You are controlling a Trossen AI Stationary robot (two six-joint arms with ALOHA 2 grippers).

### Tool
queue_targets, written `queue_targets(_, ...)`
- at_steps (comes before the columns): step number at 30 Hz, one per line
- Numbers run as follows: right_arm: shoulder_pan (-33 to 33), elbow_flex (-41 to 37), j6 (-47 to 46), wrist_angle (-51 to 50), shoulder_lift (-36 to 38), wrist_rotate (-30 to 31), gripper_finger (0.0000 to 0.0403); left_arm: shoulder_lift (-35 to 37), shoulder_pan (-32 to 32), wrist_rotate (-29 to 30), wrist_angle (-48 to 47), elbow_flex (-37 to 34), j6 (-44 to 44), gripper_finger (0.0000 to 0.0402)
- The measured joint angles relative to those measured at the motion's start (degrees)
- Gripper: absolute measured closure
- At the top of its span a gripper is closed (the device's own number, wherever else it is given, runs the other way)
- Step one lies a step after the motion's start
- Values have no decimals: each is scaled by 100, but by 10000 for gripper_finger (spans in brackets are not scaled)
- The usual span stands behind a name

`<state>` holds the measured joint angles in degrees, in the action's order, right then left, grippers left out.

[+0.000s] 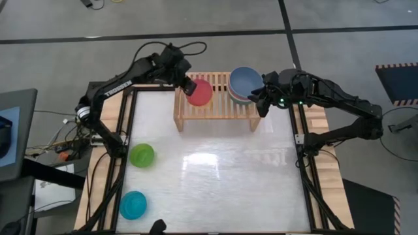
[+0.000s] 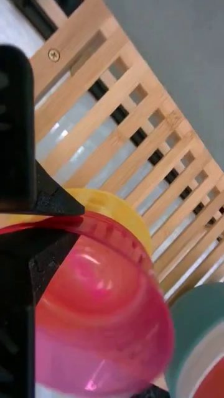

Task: Place and stack bowls onto a shelf
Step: Stack the pink bowl on top of the yellow bowl on the shelf, then stack the green bowl on top of the pink bowl on the shelf

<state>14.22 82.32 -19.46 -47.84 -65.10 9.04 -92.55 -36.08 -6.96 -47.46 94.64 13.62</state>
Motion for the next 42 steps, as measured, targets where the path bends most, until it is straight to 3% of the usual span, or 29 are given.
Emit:
queue_targets(8, 17, 0, 44, 75, 0, 4, 239, -29, -146, 3, 49, 38, 97, 289)
queue_targets(12, 17, 0, 42, 73, 0, 4, 239, 79, -214, -61, -505, 429, 83, 240)
queue_targets(18, 0, 0, 4, 73, -1, 7, 239, 680, -9, 744, -1637, 608, -404, 213)
queue_targets(23, 12, 0, -15, 126, -55, 8, 239, 1513, 254, 896, -1816, -506, -137, 211)
queue_targets(32, -164, 0, -151, 548, -441, 5, 239, 3293, 1411, 1170, -1730, -3158, 1901, 220)
queue_targets(36, -255, 0, -151, 851, -634, 2, 239, 3748, 1806, 1142, -1759, -4236, 2248, 230)
queue_targets(42, -491, 0, -159, 1214, -654, -13, 239, 3949, 2074, 584, -1692, -5472, 2734, 232)
